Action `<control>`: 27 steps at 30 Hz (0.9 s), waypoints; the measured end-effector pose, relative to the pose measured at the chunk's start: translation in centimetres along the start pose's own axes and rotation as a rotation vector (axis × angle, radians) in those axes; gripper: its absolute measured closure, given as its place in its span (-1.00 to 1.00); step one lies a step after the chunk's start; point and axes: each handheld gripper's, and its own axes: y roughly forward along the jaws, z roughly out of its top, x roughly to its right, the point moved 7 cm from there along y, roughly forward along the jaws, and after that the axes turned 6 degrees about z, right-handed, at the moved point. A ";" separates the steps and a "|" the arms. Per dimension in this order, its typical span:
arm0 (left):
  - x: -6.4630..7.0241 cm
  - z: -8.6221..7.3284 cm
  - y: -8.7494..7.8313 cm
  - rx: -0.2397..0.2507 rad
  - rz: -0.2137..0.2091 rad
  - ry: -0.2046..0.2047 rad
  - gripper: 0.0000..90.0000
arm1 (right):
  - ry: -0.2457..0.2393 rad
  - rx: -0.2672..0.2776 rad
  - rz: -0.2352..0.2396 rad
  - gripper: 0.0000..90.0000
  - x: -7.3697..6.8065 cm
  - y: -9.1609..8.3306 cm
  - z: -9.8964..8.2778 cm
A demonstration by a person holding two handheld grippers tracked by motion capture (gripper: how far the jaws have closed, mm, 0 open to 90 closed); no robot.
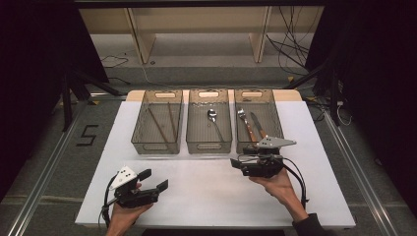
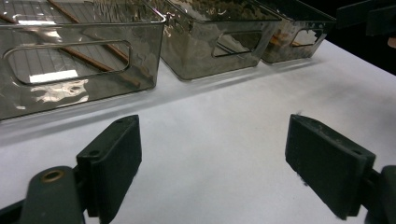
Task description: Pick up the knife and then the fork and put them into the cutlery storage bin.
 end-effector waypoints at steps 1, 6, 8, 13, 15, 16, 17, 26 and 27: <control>0.0 0.0 0.0 0.000 -0.001 0.001 -0.60 | -0.002 0.009 0.000 -0.29 -0.2 -0.1 0.0; -0.1 0.0 -0.2 0.006 -0.002 0.000 -0.60 | -0.007 0.035 0.010 -0.31 -0.9 -0.5 -0.6; -0.1 -0.1 -0.3 0.006 -0.003 0.002 -0.60 | -0.011 0.032 0.012 -0.31 -1.1 -0.7 -1.1; 0.0 -0.2 -0.5 0.008 -0.006 0.005 -0.60 | -0.015 0.036 0.011 -0.32 -1.7 -1.1 -2.4; 0.1 -0.2 -0.5 0.009 -0.009 0.009 -0.60 | -0.013 0.038 0.008 -0.33 -1.8 -1.3 -2.8; 0.1 -0.2 -0.5 0.008 -0.011 0.010 -0.60 | -0.010 0.039 0.009 -0.33 -1.9 -1.4 -3.0; 0.1 -0.2 -0.5 0.006 -0.011 0.012 -0.60 | -0.008 0.039 0.008 -0.33 -1.9 -1.5 -3.2; 0.6 -0.4 -0.1 -0.009 -0.029 0.023 -0.60 | 0.006 0.058 -0.002 -0.38 -1.7 -2.8 -5.1; 0.6 -0.4 -0.1 -0.010 -0.029 0.024 -0.60 | 0.011 0.057 -0.004 -0.38 -1.7 -2.9 -5.3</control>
